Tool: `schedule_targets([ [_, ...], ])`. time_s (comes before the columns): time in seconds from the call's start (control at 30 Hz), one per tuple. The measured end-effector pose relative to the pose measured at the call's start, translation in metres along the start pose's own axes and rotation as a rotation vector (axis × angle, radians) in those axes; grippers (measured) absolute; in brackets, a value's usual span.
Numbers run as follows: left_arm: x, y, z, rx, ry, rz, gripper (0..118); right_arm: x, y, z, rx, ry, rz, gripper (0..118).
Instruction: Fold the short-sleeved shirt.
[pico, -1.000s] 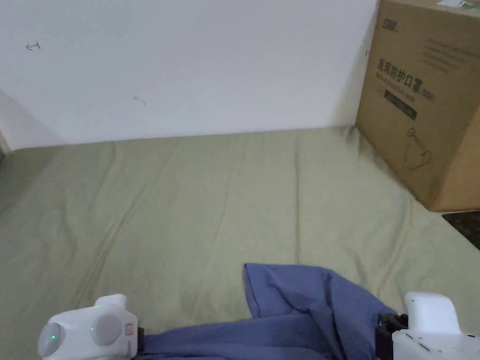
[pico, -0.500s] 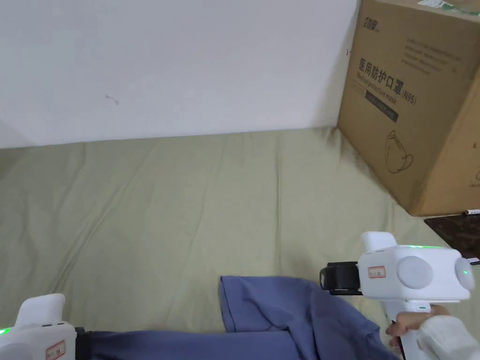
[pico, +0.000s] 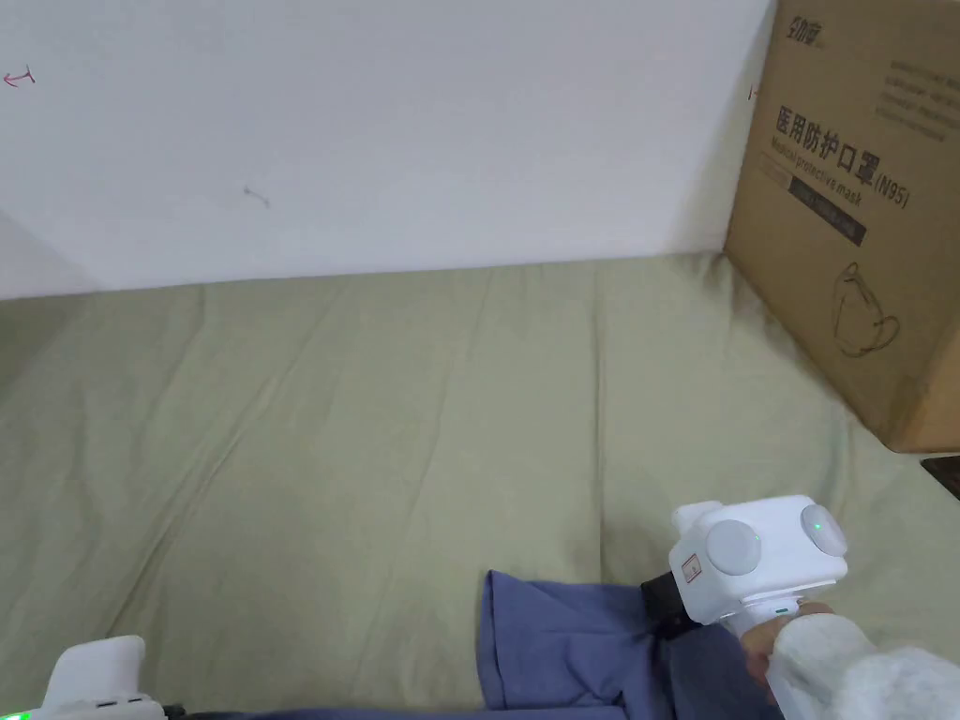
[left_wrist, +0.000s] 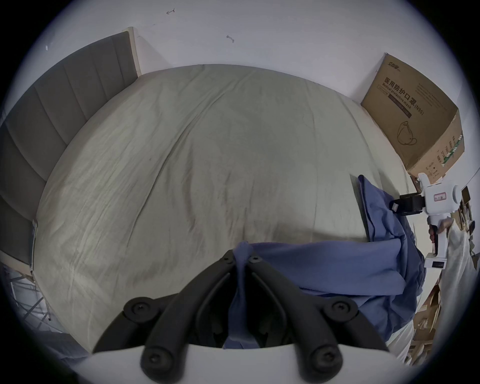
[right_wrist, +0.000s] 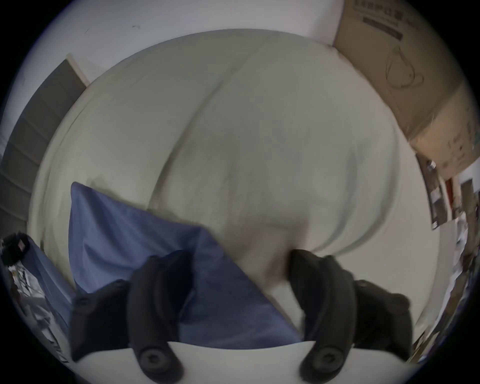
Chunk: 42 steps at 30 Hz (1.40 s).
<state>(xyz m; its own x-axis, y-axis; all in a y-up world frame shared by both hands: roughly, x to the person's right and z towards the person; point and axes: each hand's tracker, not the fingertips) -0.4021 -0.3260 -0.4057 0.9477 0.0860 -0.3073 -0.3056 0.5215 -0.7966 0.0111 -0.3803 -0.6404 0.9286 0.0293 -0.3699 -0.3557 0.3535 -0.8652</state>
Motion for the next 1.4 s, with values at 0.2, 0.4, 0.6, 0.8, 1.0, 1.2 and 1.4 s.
schedule_targets([
  [0.2,-0.001,0.005,0.013,0.015,0.000,-0.003,2,-0.003,-0.010,0.019,0.015,0.004,-0.032,3],
  [0.4,-0.007,0.017,0.044,0.069,0.017,-0.016,2,0.027,-0.004,0.097,0.145,0.015,-0.114,3],
  [0.6,-0.016,0.046,0.100,0.206,0.025,-0.021,2,0.067,-0.003,0.210,0.337,0.013,-0.204,3],
  [0.8,0.005,0.079,0.185,0.384,0.024,-0.083,2,0.087,-0.013,0.307,0.483,0.039,-0.258,3],
  [1.0,0.015,0.118,0.242,0.507,0.022,-0.087,2,0.093,-0.002,0.367,0.570,0.035,-0.280,3],
  [1.2,0.017,0.182,0.266,0.548,0.031,-0.080,2,0.082,0.048,0.411,0.609,-0.006,-0.282,3],
  [1.4,0.021,0.257,0.271,0.580,0.098,-0.103,2,0.076,0.120,0.449,0.659,-0.015,-0.333,3],
])
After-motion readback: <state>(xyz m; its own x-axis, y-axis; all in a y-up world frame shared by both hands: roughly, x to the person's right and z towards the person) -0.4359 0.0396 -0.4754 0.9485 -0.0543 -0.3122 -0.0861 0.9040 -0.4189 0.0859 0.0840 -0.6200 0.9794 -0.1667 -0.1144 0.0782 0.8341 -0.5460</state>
